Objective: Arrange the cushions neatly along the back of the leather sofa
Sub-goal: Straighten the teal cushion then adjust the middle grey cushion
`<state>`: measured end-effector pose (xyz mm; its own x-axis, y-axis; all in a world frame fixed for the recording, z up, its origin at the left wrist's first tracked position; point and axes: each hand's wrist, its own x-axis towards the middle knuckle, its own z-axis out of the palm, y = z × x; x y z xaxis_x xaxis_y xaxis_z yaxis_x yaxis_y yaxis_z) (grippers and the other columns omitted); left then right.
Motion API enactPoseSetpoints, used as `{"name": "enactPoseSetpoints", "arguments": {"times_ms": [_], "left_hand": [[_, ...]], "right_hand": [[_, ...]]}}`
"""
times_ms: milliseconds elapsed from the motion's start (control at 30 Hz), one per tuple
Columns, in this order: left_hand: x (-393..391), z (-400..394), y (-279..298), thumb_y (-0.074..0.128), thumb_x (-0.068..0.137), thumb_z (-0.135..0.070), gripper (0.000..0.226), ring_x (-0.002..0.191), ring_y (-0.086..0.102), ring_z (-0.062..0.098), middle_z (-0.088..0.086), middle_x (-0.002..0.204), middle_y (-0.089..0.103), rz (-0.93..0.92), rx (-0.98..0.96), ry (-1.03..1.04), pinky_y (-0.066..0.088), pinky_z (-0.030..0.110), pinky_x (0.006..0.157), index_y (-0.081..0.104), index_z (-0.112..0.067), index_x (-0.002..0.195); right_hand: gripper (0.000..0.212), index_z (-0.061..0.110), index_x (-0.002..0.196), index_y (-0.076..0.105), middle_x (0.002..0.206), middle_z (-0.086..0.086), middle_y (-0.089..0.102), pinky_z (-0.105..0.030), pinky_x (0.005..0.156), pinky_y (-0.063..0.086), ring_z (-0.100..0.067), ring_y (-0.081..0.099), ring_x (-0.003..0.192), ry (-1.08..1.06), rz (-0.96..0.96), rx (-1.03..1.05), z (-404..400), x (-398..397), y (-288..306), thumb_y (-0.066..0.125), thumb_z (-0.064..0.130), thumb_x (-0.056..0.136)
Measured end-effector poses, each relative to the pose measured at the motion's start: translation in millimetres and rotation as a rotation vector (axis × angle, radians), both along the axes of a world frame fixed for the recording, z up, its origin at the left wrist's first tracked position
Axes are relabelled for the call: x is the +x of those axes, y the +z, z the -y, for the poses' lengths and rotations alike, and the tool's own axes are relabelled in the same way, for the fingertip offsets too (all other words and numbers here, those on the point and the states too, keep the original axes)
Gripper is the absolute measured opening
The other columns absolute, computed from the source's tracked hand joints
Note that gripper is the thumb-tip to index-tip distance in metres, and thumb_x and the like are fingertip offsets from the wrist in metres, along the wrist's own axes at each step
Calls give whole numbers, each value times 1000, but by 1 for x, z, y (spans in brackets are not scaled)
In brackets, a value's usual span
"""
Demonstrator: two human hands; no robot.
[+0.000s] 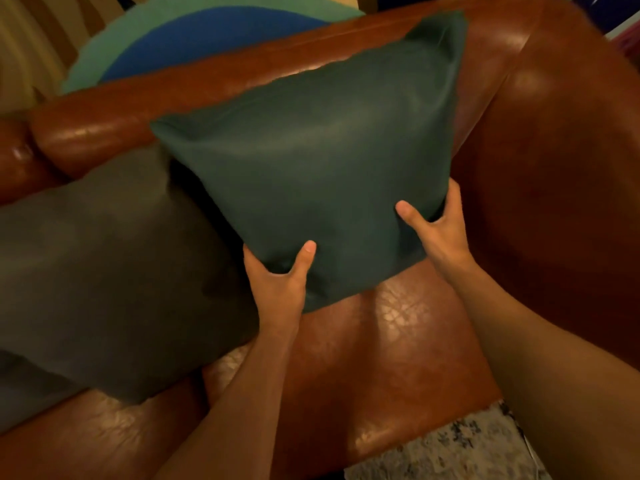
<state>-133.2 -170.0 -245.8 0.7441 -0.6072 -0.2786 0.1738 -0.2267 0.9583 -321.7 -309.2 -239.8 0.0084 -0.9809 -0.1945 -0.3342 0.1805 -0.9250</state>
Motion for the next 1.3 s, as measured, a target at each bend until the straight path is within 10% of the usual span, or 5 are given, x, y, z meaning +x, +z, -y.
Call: {"name": "enactPoseSetpoints", "arguments": {"times_ms": [400, 633, 800, 967, 1300], "left_hand": [[33, -15, -35, 93, 49, -61, 128, 135, 58, 16, -5, 151, 55, -90, 249, -191, 51, 46, 112, 28, -36, 156], [52, -39, -14, 87, 64, -45, 94, 126, 66, 25, 8, 145, 62, -152, 249, -167, 54, 45, 109, 53, -14, 147], [75, -64, 5, 77, 90, -20, 8, 87, 71, 16, 9, 98, 76, -72, 247, -154, 58, 39, 91, 72, -22, 95], [121, -109, 19, 68, 96, -8, 21, 73, 66, 11, -2, 80, 72, -119, 245, -158, 53, 29, 70, 67, -25, 84], [275, -239, 36, 66, 97, -9, 21, 78, 66, 15, 2, 83, 72, -66, 268, 9, 52, 29, 72, 67, -23, 82]], "right_hand": [[99, 22, 146, 40, 143, 3, 56, -34, 109, 45, -14, 54, 130, 76, -250, 63, -6, 12, -10, 83, 60, 65], [64, 10, 119, 55, 102, -6, 64, -37, 87, 53, -17, 64, 80, -70, -273, 35, -45, 33, 3, 86, 42, 73], [32, 23, 85, 59, 71, 5, 64, -35, 77, 52, -13, 61, 63, 31, -141, 81, -86, 82, 11, 85, 37, 73], [30, 33, 69, 64, 63, 3, 69, -50, 81, 58, -28, 72, 73, 198, -100, 143, -133, 146, 14, 75, 59, 58], [13, 22, 80, 70, 62, 9, 67, -30, 74, 53, -8, 64, 62, 471, -54, 190, -258, 315, 30, 82, 26, 78]]}}
